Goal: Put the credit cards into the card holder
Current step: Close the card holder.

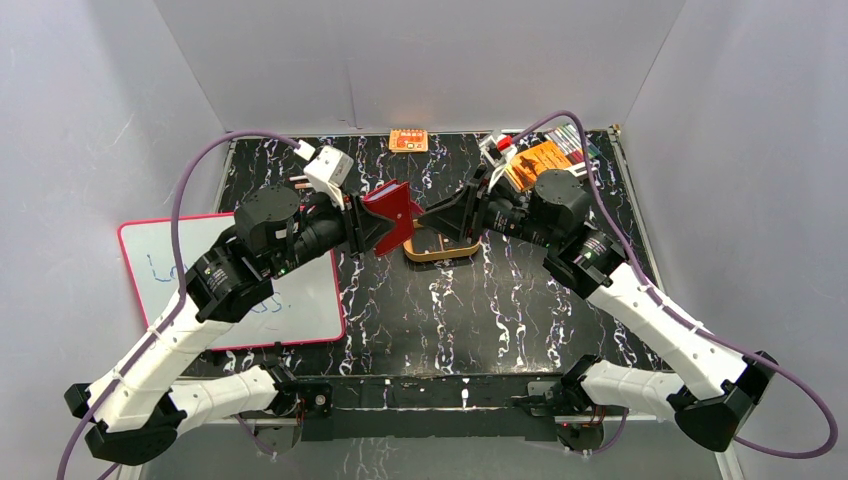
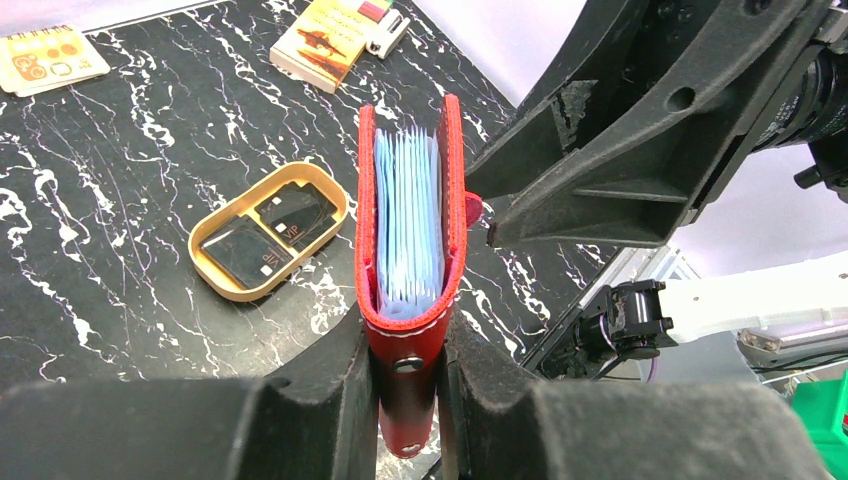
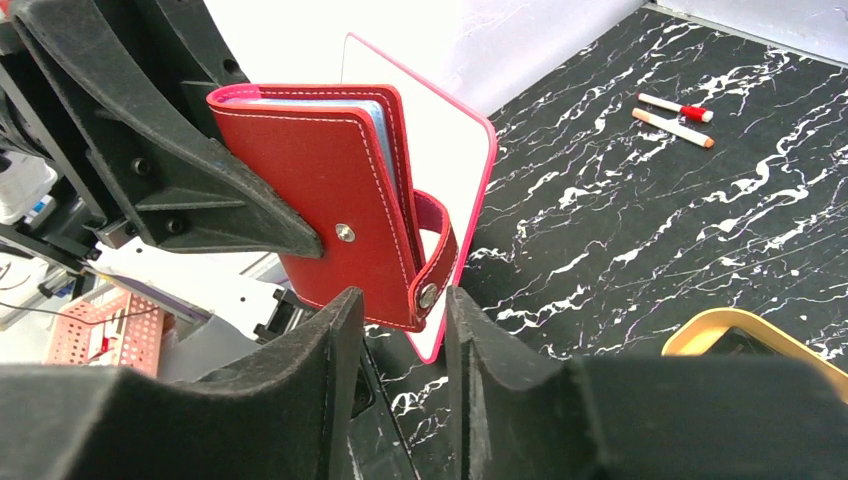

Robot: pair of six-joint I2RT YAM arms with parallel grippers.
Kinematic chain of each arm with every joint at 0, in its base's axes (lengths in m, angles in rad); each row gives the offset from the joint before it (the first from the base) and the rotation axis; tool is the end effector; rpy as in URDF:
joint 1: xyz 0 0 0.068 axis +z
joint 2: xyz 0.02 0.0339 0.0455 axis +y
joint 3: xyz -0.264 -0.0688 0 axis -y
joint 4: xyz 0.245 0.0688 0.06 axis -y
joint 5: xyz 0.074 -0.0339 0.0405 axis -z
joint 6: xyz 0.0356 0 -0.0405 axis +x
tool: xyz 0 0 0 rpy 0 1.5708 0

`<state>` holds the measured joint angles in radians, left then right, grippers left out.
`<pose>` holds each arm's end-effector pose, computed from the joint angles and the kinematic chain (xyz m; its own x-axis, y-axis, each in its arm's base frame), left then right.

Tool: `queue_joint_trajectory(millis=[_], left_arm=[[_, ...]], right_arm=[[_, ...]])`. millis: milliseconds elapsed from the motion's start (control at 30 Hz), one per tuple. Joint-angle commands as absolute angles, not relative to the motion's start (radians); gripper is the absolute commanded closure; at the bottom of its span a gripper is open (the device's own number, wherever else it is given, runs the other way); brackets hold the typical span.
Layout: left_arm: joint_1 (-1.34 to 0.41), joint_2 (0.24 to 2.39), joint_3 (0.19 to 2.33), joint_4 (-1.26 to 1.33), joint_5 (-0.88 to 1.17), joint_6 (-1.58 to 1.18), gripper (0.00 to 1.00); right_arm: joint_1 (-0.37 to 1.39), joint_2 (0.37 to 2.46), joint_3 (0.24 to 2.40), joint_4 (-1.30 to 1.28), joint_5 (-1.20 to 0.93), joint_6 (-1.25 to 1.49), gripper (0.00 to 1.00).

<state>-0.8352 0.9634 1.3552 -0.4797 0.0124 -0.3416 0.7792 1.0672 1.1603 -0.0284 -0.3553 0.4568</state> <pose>0.1218 -0.1353 0.4697 -0.3066 -0.1604 -0.9382 0.6866 0.6454 -0.3347 0.1607 0.1761 0.4342 -0.3582 0.2274 -0.9055 -0.8332 0.3597 0.4200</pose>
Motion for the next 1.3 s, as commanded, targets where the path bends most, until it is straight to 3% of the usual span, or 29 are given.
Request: queue_joint_trajectory(millis=[0,133,667,733,867,1267], left_arm=[[-0.838,0.932,1.385,-0.451,0.014,-0.337,1.0],[-0.838,0.93,1.383,-0.451,0.014,-0.336,1.0],[-0.838,0.919,1.381,-0.445,0.024,-0.342,1.0],[-0.839,0.917,1.382,-0.444,0.027,-0.342,1.0],[-0.839,0.914,1.382,-0.444,0.031,-0.344,1.0],[-0.838,0.913,1.379,-0.442,0.034,-0.347,1.0]], right_arm=[[0.776,1.056,1.169,0.002,-0.365,0.459,0.62],[0.776,1.053,1.167,0.002,-0.364,0.457,0.73],[0.777,1.062,1.169,0.009,-0.37,0.466,0.96],[0.777,1.064,1.17,0.009,-0.371,0.468,0.95],[0.777,1.066,1.171,0.006,-0.373,0.469,0.8],[0.777,1.073,1.168,0.014,-0.377,0.477,0.81]])
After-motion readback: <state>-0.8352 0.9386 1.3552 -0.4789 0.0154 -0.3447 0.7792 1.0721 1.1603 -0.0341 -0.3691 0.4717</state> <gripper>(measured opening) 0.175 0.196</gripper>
